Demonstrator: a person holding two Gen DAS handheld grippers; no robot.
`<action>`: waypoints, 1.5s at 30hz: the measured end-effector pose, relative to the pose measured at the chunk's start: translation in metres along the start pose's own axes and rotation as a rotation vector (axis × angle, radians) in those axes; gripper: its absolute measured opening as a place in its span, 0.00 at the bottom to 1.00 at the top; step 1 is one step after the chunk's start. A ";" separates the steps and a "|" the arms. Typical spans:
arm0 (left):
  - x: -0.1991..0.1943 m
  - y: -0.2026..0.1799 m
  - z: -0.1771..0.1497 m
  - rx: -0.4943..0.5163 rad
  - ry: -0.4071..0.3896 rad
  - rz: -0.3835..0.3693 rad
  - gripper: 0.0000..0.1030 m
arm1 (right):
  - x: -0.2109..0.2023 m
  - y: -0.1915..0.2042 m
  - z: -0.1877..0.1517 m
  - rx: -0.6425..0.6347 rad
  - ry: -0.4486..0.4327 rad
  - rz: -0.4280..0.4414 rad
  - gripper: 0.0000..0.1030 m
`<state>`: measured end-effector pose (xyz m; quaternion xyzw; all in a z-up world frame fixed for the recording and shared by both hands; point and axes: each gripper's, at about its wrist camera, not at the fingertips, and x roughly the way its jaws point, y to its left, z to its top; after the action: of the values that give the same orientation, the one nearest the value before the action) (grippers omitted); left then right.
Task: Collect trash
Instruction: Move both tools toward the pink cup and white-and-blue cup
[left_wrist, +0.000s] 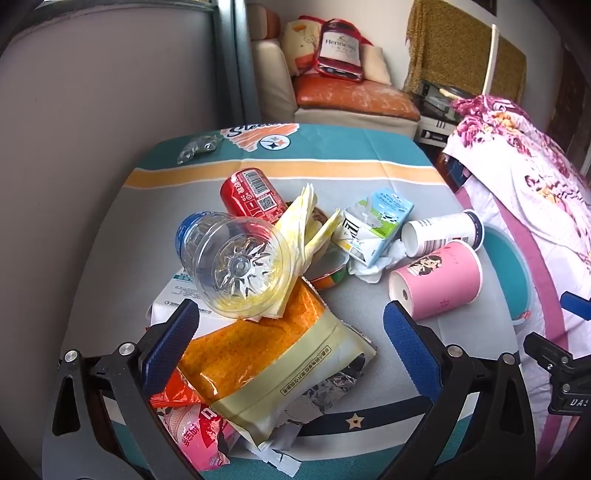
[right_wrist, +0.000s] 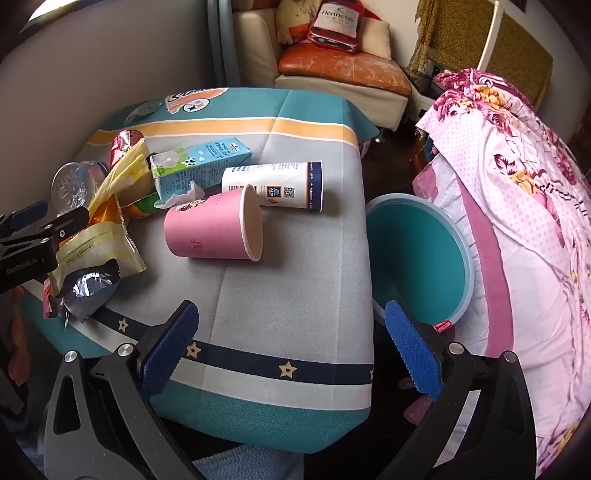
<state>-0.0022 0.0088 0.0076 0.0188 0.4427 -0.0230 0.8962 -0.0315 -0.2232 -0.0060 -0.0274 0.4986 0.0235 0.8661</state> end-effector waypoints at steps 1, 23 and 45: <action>-0.001 0.001 0.000 0.000 0.001 -0.001 0.97 | 0.000 0.000 0.000 -0.001 0.001 -0.002 0.94; 0.006 -0.014 -0.004 0.033 0.011 -0.026 0.97 | 0.001 -0.002 0.004 -0.024 0.011 -0.008 0.94; 0.008 -0.020 -0.006 0.056 0.016 -0.035 0.97 | 0.009 -0.010 0.001 -0.013 0.024 0.008 0.94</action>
<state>-0.0032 -0.0108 -0.0021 0.0363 0.4493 -0.0510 0.8912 -0.0255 -0.2333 -0.0133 -0.0312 0.5089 0.0297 0.8598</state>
